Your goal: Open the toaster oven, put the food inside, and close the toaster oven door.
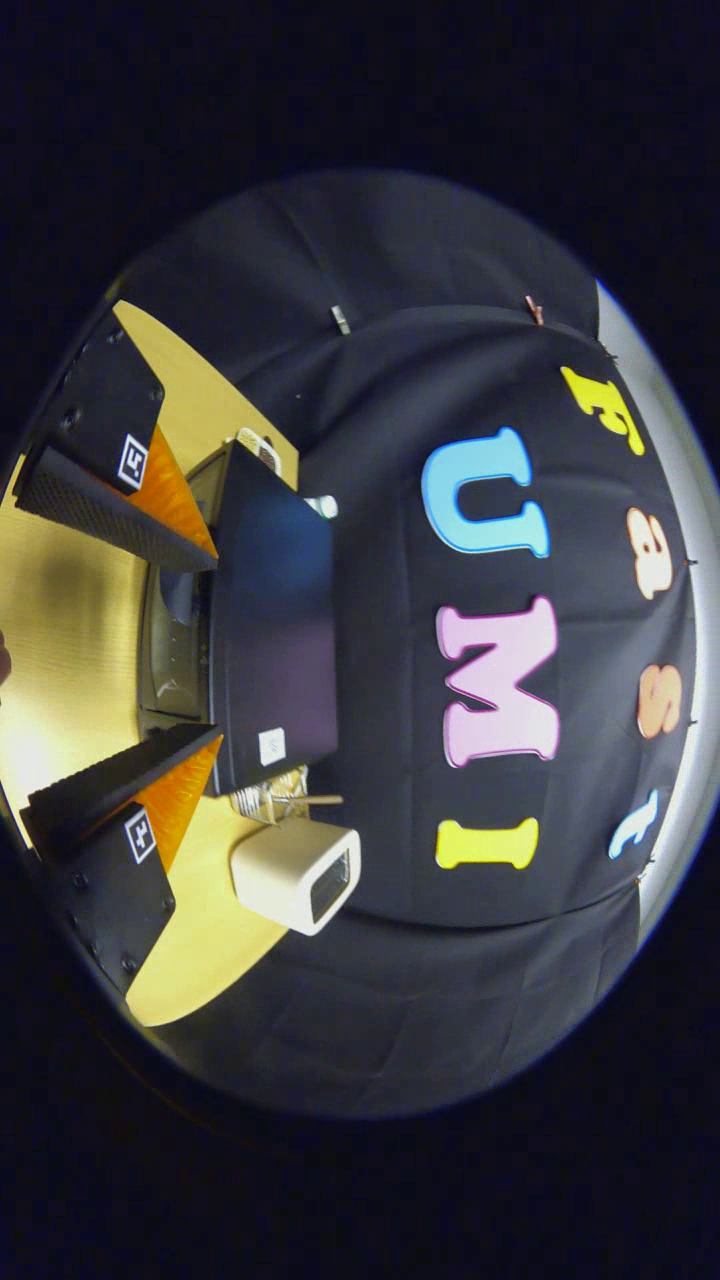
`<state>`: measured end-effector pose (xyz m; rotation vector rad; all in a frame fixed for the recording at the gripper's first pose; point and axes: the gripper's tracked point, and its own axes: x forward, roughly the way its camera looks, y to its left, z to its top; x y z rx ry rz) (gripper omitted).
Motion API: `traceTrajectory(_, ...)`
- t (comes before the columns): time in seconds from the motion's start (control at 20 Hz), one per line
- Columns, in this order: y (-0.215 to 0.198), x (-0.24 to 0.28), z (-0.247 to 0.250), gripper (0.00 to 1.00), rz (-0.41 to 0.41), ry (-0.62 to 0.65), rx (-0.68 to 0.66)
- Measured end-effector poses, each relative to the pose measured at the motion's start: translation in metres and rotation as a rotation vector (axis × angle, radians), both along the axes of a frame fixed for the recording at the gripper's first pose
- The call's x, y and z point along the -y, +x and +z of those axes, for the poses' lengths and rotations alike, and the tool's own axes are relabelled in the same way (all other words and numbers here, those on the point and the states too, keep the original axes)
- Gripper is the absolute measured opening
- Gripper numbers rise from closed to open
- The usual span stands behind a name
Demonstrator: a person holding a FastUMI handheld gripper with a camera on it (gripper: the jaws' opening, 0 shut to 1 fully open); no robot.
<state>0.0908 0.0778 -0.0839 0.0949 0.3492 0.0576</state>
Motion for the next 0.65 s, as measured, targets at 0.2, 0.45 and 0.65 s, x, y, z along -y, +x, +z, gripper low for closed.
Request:
traceTrajectory(0.2, -0.02, 0.064, 0.042, 0.98, -0.086, -0.041, 0.133)
traceTrajectory(0.45, -0.055, 0.12, 0.065, 0.98, -0.187, -0.053, 0.232)
traceTrajectory(0.65, -0.083, 0.148, 0.074, 0.98, -0.212, -0.096, 0.292)
